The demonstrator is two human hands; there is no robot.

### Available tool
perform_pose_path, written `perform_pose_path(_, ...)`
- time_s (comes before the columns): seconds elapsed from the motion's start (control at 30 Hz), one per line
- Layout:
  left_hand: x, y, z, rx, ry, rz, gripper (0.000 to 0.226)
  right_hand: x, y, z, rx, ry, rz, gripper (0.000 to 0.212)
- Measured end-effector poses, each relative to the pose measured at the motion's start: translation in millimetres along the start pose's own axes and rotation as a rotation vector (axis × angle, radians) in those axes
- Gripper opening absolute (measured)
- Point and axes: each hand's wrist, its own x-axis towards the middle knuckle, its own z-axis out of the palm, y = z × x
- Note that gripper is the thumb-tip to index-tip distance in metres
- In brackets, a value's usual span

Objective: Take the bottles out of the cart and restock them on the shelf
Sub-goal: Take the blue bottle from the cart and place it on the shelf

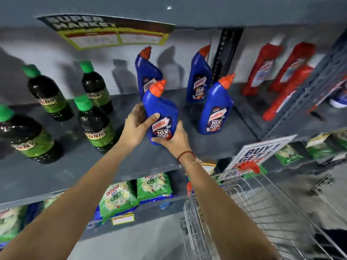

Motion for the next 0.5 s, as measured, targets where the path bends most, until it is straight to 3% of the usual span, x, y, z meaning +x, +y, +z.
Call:
perform_pose_path(0.2, -18, -44, -23, 0.185, -0.12, -0.105, 0.03, 3, 14, -2, 0.004, -0.069, -0.02, 0.073)
perform_pose_path(0.37, -34, -79, -26, 0.628, -0.187, -0.061, 0.068, 11, 30, -21, 0.001, -0.234, -0.017, 0.064)
perform_pose_path(0.5, -22, -79, -18, 0.73, -0.158, -0.015, 0.061, 13, 30, -22, -0.004, -0.249, -0.006, 0.059)
